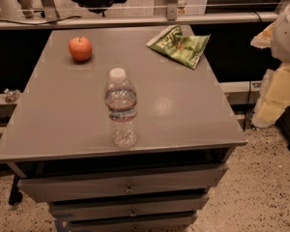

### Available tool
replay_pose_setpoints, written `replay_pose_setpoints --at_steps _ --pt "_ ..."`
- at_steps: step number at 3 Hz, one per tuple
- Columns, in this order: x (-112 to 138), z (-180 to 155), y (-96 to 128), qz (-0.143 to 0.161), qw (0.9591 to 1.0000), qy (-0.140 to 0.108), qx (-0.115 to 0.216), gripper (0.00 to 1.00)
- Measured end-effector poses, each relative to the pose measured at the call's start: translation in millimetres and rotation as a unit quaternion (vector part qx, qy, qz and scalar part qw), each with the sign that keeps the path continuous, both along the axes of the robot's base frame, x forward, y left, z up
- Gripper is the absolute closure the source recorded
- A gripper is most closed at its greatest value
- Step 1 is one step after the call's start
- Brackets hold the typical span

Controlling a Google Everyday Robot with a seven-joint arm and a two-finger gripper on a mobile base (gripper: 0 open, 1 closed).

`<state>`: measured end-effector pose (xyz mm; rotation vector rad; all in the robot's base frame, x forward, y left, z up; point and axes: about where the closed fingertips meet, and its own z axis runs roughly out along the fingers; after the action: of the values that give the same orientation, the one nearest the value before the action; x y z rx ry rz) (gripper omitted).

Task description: Move water bottle near green jalapeno chip bag

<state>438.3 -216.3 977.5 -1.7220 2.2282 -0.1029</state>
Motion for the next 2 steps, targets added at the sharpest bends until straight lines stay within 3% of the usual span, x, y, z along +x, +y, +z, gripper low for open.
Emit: replay_pose_setpoints --at_steps 1,2 --pt "0.0 0.0 0.0 0.0 1.0 0.0 0.0 0.0" --pt "3.0 -7.3 10.7 0.006 0.9991 0.003 0.043 0.0"
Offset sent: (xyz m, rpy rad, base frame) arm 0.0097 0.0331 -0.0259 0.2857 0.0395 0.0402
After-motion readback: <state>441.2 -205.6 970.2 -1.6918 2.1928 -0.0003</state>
